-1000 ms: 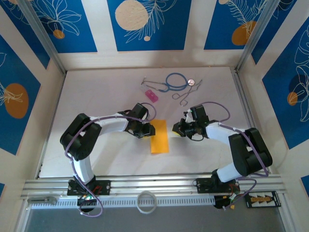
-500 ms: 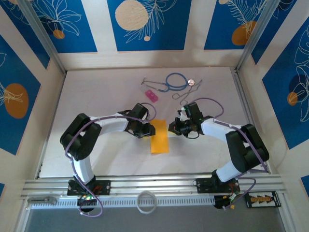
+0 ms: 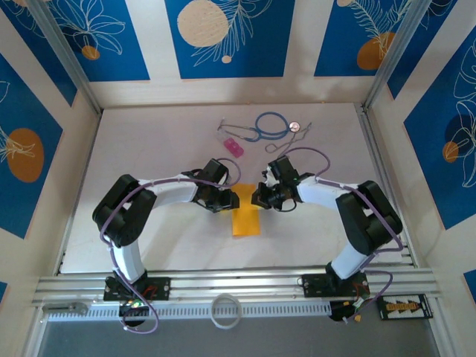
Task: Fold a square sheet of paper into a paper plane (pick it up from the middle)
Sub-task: First fold the square sheet of paper in half at the center of the table.
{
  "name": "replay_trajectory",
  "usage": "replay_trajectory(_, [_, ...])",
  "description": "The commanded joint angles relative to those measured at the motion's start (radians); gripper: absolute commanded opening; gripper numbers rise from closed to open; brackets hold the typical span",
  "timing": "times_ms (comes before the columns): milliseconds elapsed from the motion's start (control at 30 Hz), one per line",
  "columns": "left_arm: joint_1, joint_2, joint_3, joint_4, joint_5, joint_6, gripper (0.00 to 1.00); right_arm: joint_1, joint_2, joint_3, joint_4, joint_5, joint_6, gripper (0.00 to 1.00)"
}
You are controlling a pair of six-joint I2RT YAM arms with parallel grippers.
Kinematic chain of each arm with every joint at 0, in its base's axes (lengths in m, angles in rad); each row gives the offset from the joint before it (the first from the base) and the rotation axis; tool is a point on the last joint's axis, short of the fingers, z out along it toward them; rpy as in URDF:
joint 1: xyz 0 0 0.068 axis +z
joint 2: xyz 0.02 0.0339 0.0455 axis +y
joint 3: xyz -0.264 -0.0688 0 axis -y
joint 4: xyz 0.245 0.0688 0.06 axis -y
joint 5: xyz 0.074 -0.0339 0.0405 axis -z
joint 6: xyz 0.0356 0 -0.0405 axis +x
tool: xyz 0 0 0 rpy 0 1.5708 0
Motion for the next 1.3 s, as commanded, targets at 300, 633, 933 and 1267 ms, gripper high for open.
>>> replay_trajectory(300, [-0.01,0.053,-0.03,0.003,-0.044,-0.004,0.4,0.051,0.129,0.095,-0.147,0.107,-0.053,0.0])
replay_trajectory(633, [-0.008,-0.025,-0.045,0.029,-0.043,-0.038,0.43,0.037,0.19,0.063,-0.149,0.103,-0.133,0.0])
replay_trajectory(933, [0.021,-0.206,-0.081,0.185,0.092,-0.054,0.36,0.006,0.199,0.069,-0.135,0.047,-0.158,0.0])
replay_trajectory(1267, [0.023,-0.071,-0.081,0.332,0.199,-0.131,0.0,0.003,0.199,0.066,-0.137,0.034,-0.154,0.0])
